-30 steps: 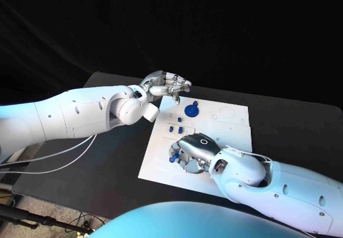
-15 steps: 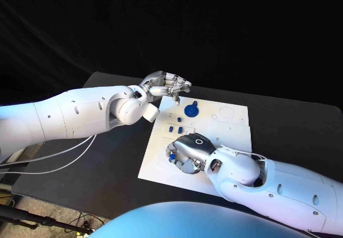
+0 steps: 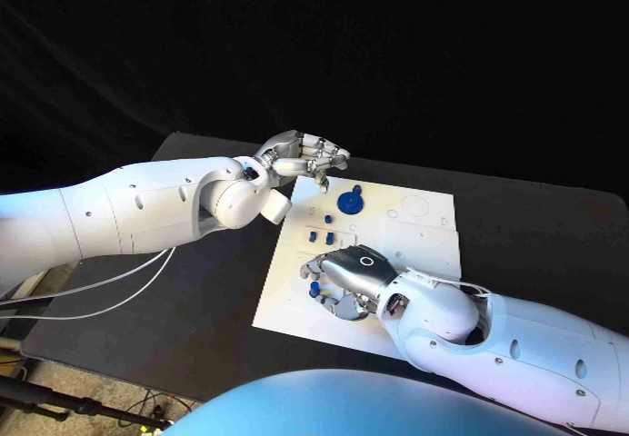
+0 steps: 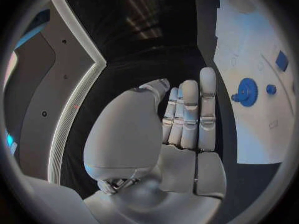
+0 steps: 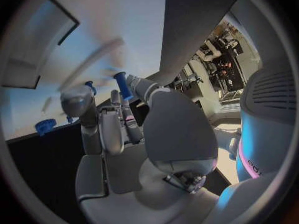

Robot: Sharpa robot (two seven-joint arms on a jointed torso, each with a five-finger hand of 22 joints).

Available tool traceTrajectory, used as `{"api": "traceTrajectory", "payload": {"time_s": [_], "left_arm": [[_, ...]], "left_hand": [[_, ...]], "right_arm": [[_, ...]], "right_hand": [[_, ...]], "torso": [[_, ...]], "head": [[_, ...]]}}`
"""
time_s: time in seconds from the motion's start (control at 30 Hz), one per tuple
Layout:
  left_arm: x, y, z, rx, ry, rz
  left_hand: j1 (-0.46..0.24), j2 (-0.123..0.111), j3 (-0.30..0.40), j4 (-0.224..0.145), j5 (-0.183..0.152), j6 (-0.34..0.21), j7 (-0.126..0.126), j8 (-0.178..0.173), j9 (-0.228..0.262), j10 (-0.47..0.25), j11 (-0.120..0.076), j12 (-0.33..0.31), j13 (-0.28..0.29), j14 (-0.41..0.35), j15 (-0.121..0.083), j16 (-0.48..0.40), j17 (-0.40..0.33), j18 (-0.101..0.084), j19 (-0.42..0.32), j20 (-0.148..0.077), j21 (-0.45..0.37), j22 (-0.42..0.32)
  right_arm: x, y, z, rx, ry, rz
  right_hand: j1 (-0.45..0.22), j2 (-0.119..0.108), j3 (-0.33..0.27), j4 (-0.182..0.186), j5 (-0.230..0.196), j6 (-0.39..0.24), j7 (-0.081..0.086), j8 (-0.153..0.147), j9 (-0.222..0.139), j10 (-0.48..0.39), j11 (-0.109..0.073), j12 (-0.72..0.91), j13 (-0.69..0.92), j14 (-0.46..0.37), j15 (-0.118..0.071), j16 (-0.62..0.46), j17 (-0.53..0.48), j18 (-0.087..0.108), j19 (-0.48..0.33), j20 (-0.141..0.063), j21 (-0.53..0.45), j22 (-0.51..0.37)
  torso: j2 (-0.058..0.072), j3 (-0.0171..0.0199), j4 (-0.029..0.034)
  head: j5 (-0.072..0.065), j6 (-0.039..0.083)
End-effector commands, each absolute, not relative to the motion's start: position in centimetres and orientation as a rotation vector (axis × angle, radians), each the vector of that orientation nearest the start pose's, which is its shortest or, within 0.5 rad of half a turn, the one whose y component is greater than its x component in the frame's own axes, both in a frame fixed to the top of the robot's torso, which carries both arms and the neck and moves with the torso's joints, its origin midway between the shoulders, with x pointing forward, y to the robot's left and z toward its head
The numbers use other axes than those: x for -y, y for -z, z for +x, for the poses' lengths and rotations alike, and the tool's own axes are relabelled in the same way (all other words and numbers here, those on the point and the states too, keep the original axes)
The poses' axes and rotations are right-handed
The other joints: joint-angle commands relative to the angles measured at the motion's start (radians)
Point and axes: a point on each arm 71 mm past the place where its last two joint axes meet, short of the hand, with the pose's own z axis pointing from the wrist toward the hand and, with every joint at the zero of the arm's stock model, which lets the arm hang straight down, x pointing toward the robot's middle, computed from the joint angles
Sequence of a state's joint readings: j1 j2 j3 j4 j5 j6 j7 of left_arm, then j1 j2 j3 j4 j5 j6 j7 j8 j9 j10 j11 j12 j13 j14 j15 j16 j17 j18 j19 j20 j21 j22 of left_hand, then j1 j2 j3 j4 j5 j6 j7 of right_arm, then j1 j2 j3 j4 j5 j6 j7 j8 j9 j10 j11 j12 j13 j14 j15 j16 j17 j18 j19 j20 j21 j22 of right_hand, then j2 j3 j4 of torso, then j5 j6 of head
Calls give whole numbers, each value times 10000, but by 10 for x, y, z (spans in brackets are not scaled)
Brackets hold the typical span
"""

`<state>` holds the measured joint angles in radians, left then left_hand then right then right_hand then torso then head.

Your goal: Assemble the parts on the task board

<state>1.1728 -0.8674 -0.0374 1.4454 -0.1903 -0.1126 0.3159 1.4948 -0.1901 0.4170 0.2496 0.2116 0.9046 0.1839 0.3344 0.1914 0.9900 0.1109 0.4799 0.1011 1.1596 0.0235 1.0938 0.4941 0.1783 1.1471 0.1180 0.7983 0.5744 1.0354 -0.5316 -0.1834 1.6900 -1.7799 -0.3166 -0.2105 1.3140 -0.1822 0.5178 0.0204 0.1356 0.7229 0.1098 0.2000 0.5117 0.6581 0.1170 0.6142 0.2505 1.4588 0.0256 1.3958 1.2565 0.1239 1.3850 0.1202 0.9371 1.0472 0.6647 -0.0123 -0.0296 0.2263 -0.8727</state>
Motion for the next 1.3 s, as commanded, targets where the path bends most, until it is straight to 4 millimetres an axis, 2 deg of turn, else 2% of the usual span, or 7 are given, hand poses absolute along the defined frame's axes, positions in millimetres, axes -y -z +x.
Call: {"api": "traceTrajectory", "payload": {"time_s": [0.03,0.37,0.5,0.6,0.87,1.07,1.3], "left_arm": [[-230,197,492,-16274,15533,-9423],[-233,197,493,-16244,15462,-9452],[-236,198,493,-16220,15391,-9482],[-239,198,493,-16207,15324,-9511],[-245,200,495,-16131,15154,-9571],[-247,201,495,-16104,15092,-9593],[-248,202,495,-16094,15050,-9609]], "left_hand": [[-87,-24,4,3,-46,-93,11,-9,13,-45,-1,67,15,-19,63,61,4,59,49,-2,-50,-13],[-91,-14,11,1,-44,-101,8,-8,21,-55,-3,73,16,-24,63,63,3,59,50,0,-60,-19],[-91,-14,11,1,-44,-101,8,-8,21,-55,-3,73,16,-24,63,63,3,59,50,0,-60,-19],[-91,-14,11,1,-44,-101,8,-8,21,-55,-3,73,16,-24,63,63,3,59,50,0,-60,-19],[-91,-14,11,1,-44,-101,8,-8,21,-55,-3,73,16,-24,63,63,3,59,50,0,-60,-19],[-86,-8,18,-5,-41,-102,7,-5,26,-57,-5,78,18,-27,62,63,2,60,51,0,-65,-23],[-86,-8,18,-5,-41,-102,7,-5,26,-57,-5,78,18,-27,62,63,2,60,51,0,-65,-23]], "right_arm": [[13,260,348,-16421,-9656,-5838],[43,240,350,-15813,-10687,-4342],[71,222,361,-15408,-11599,-2661],[101,211,374,-15923,-11915,-586],[169,213,392,-19000,-10684,2104],[214,220,385,-20147,-8829,2848],[239,225,367,-20357,-6808,3093]], "right_hand": [[29,-120,-331,118,13,-644,-69,302,169,-803,41,610,203,-268,75,-270,-491,171,-280,33,-660,-499],[719,146,-2884,1172,56,-2157,-216,2128,288,-2096,35,2486,205,-625,90,-376,-1185,313,-432,67,-1697,-1266],[924,394,-2923,1652,601,-1751,712,2534,-94,-336,-152,2732,-218,-242,-88,-108,-794,129,61,-112,-747,-509],[1135,404,-2391,1974,641,-716,848,2615,-487,1348,-27,2368,-658,-53,-27,-9,-650,-9,358,-46,42,131],[761,259,-1845,2595,154,910,319,2263,-1283,3642,-628,3643,399,426,-517,239,-84,-324,973,-473,1899,1639],[327,429,-1982,2603,55,1635,144,2018,-1521,6632,-771,7778,8350,789,-632,1045,1435,-584,1279,-600,3294,2812],[179,294,-2065,2617,-80,1651,213,1581,-1822,7330,-711,8358,9918,941,-578,1413,2244,-742,1419,-593,4071,3456]], "torso": [[-3,5,-4],[-22,-6,-10],[-35,-18,-27],[-70,-33,-44],[-237,-107,-162],[-328,-137,-198],[-394,-185,-262]], "head": [[-23,1],[-221,1],[-456,1],[-703,1],[-1259,1],[-1702,1],[-1958,1]]}}
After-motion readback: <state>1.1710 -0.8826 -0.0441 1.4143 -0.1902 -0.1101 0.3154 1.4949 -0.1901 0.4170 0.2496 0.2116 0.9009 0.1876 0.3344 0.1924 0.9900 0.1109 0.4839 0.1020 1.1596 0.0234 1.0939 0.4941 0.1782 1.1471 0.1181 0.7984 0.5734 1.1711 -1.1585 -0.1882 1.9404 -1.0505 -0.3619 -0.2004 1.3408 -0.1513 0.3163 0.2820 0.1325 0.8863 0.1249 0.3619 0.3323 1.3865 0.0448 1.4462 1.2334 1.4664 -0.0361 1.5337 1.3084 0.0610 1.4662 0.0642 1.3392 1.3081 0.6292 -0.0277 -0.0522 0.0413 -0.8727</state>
